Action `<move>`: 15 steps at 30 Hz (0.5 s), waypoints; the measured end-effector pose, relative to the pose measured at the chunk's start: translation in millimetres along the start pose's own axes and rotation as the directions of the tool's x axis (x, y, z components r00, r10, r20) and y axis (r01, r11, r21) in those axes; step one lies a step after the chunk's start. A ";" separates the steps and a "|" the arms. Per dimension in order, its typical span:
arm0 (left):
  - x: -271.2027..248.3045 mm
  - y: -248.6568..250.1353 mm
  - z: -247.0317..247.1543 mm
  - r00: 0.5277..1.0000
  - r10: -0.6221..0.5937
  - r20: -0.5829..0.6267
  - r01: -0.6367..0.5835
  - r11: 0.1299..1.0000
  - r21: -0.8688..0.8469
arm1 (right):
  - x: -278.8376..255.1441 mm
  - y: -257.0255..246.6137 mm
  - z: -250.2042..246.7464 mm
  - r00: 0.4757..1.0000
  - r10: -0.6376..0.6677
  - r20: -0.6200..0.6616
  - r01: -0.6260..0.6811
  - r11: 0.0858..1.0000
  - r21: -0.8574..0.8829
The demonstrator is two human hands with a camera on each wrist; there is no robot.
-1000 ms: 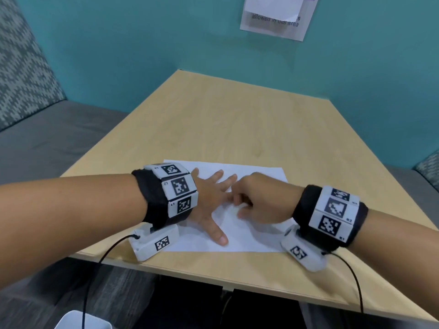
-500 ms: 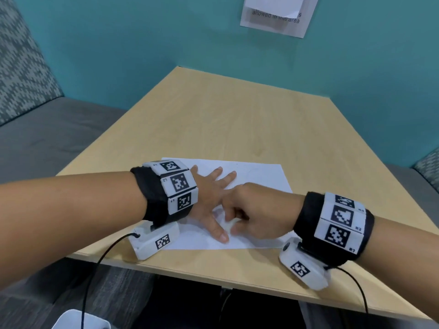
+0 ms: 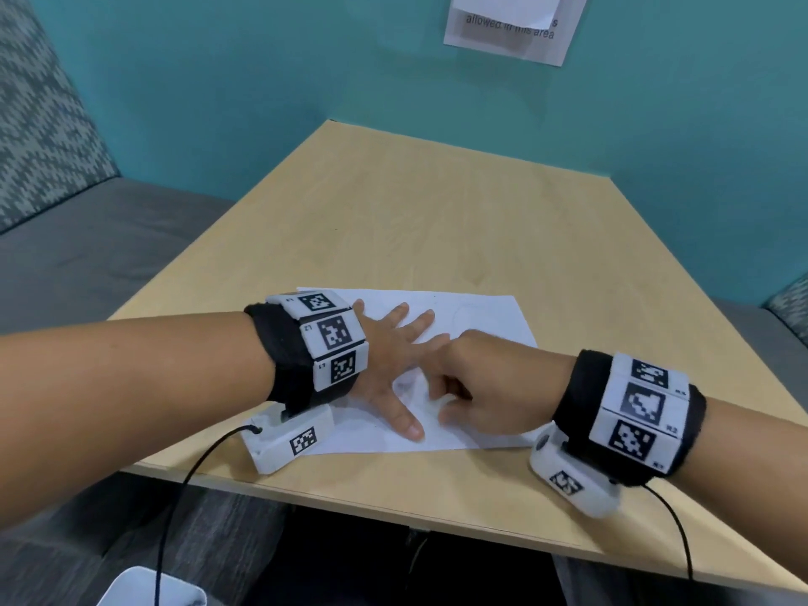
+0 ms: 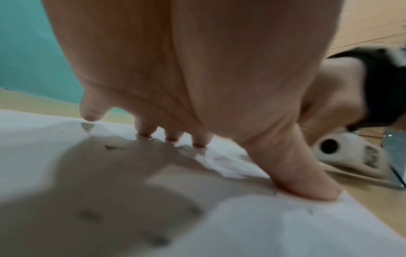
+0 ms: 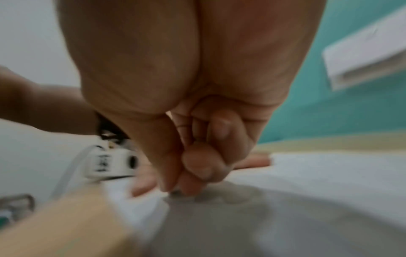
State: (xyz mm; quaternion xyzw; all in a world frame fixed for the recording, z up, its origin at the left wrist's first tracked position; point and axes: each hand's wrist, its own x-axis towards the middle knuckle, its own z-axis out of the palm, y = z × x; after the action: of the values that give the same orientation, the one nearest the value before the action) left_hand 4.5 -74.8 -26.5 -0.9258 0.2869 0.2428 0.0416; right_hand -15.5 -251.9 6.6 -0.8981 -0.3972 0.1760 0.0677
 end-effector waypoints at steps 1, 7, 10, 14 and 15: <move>0.4 0.2 -0.1 1.000 0.000 0.001 0.000 1.000 0.007 | -1.6 -4.1 3.0 0.999 -0.031 0.017 0.031 0.999 0.010; -0.8 0.1 -2.1 1.000 0.002 0.016 -0.002 1.000 0.009 | 3.0 12.6 -6.8 0.996 0.081 -0.043 -0.081 0.997 -0.009; 1.3 -1.3 -1.1 1.000 0.010 0.019 -0.010 1.000 0.002 | -1.8 -6.1 1.7 0.998 -0.024 0.051 0.023 0.999 0.029; 0.1 1.1 -2.3 0.999 -0.020 0.033 0.018 0.999 0.049 | 6.7 33.2 -16.5 0.986 0.153 -0.063 -0.156 0.987 -0.033; -0.4 1.6 -2.5 0.999 -0.029 0.036 0.027 0.998 0.056 | 7.8 41.2 -19.1 0.977 0.198 -0.084 -0.202 0.979 -0.035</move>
State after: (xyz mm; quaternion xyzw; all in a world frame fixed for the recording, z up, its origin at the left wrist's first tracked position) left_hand 4.5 -76.5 -24.1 -0.9236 0.2796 0.2512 0.0758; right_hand 24.9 -273.6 11.5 -0.9411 -0.3056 0.1371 0.0461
